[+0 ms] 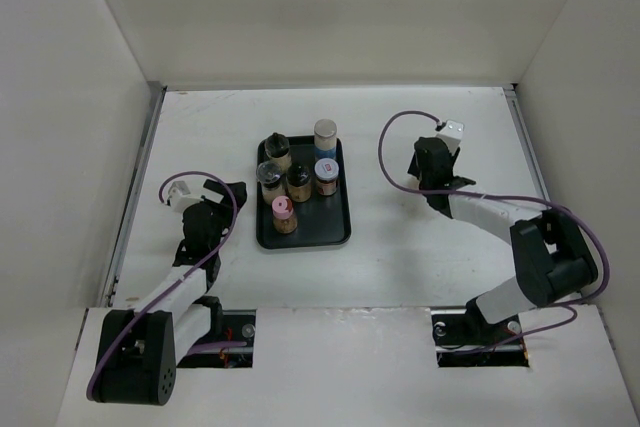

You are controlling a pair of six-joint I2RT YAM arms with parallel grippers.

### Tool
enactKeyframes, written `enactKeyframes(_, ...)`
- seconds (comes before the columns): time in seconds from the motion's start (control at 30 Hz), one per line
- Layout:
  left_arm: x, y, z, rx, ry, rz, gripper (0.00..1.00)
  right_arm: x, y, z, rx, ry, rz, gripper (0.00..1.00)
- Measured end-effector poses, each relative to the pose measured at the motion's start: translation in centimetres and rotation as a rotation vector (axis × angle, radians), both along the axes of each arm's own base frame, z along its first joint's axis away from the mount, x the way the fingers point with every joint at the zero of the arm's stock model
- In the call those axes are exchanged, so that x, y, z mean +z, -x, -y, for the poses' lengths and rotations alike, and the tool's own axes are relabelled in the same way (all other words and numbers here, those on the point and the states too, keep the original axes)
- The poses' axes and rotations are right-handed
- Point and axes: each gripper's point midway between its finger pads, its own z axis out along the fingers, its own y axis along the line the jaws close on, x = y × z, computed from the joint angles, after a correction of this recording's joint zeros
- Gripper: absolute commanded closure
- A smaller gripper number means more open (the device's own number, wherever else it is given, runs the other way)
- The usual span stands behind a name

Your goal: Organize the condiment bottles

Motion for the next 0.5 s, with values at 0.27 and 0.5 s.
enactKeyframes(0.27,0.0,0.0,0.0,0.002,-0.001,0.000,0.00,1.5,1.2,-3.8,0.094,-0.005,0.031,0.57)
enactKeyframes(0.5,-0.1,0.0,-0.1,0.004,-0.002,-0.002,0.00,5.8,7.1,-15.1,0.419,-0.071,0.124,0.57)
